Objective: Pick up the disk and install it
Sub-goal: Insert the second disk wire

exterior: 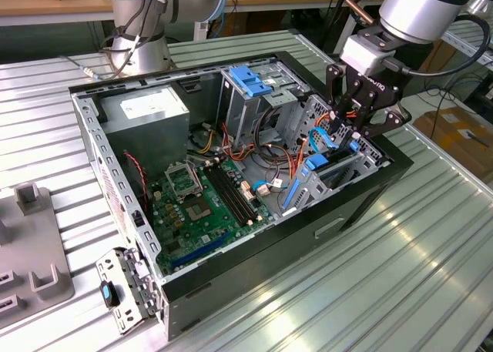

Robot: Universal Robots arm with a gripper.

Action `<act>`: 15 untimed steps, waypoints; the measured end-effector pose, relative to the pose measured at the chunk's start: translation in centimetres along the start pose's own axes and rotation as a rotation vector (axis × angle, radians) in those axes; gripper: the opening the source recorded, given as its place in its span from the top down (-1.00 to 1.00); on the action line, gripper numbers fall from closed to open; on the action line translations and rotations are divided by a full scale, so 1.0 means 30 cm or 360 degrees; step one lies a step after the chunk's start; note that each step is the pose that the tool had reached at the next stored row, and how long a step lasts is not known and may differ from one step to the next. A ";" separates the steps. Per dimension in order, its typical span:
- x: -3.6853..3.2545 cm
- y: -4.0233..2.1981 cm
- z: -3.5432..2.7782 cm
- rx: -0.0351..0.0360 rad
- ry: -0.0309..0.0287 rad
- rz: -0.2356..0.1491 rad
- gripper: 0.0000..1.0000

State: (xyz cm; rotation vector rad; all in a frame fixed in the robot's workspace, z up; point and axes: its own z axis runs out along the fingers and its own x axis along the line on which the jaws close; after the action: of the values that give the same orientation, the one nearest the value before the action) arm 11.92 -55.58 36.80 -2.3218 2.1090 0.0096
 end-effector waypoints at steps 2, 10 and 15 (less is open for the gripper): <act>0.000 0.000 0.000 0.0000 -0.00001 0.0000 0.29; 0.001 -0.008 0.000 0.0000 0.00000 0.0000 0.29; 0.002 -0.023 0.000 0.0000 0.00000 0.0000 0.29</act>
State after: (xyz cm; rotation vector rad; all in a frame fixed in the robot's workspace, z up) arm 12.61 -55.58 36.80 -2.3219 2.1090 0.0097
